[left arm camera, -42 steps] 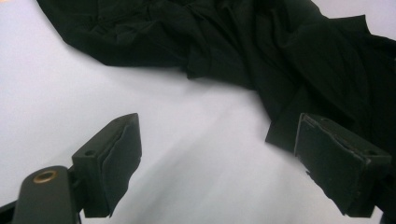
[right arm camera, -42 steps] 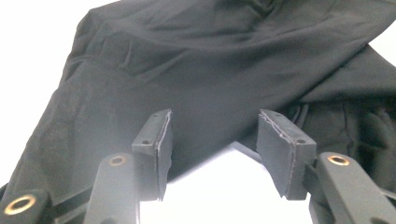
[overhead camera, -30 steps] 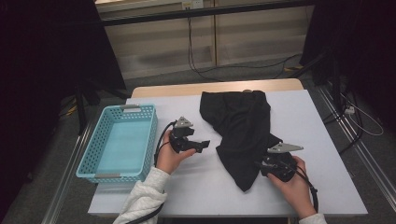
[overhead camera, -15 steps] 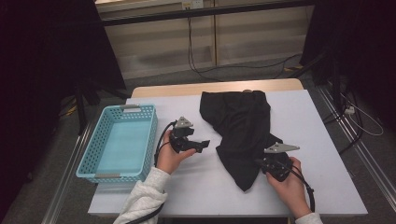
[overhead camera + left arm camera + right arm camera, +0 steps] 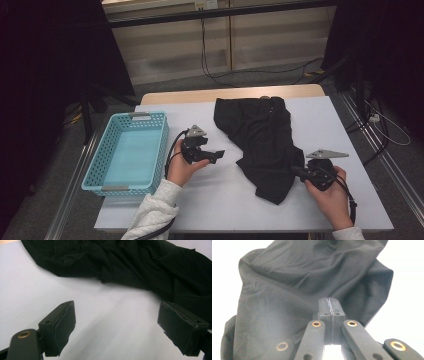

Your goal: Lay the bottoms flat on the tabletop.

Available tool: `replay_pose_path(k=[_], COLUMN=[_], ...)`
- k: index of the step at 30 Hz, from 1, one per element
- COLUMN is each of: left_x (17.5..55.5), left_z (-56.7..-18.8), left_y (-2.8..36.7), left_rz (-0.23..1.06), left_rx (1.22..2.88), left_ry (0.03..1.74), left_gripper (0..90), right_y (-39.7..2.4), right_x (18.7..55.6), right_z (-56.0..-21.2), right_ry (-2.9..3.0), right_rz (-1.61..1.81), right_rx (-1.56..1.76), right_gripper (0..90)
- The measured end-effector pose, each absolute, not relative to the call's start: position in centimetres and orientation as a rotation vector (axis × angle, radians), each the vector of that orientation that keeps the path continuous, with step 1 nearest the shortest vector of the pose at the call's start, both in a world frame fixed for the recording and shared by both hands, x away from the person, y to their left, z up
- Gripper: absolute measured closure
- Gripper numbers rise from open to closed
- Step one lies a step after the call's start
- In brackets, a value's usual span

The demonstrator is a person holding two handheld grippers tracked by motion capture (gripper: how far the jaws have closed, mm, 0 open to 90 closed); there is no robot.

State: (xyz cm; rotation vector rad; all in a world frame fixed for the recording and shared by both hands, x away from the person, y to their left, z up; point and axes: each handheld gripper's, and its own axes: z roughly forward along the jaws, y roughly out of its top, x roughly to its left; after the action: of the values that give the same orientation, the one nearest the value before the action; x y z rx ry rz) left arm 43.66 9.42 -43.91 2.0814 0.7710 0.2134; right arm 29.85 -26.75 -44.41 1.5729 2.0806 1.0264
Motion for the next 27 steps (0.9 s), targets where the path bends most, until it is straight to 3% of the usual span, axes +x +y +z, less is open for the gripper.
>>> replay_pose_path(k=[8, 19, 23, 26, 27], left_x=[43.6, 43.5, 43.4, 43.3, 43.3], left_z=[-44.1, -44.2, -44.3, -44.3, -44.4], left_y=[8.9, 8.8, 8.8, 8.8, 8.9], left_rz=[0.198, 0.195, 0.194, 0.193, 0.194], left_rx=[2.097, 2.095, 2.104, 2.105, 2.104], left_ry=[0.762, 0.759, 0.758, 0.757, 0.755], left_gripper=[14.8, 14.9, 14.9, 14.9, 14.9], right_y=[-28.6, -26.2, -24.8, -24.0, -23.9], right_x=[29.4, 30.4, 31.6, 32.4, 32.6], right_z=[-44.4, -44.3, -44.8, -45.4, -45.6], right_ry=[2.068, 2.046, 2.08, 2.079, 2.074], right_rz=[0.94, 0.991, 0.992, 0.929, 0.913], right_rx=[1.64, 1.548, 1.517, 1.521, 1.524], right_gripper=[89.7, 61.0, 57.5, 63.1, 69.0])
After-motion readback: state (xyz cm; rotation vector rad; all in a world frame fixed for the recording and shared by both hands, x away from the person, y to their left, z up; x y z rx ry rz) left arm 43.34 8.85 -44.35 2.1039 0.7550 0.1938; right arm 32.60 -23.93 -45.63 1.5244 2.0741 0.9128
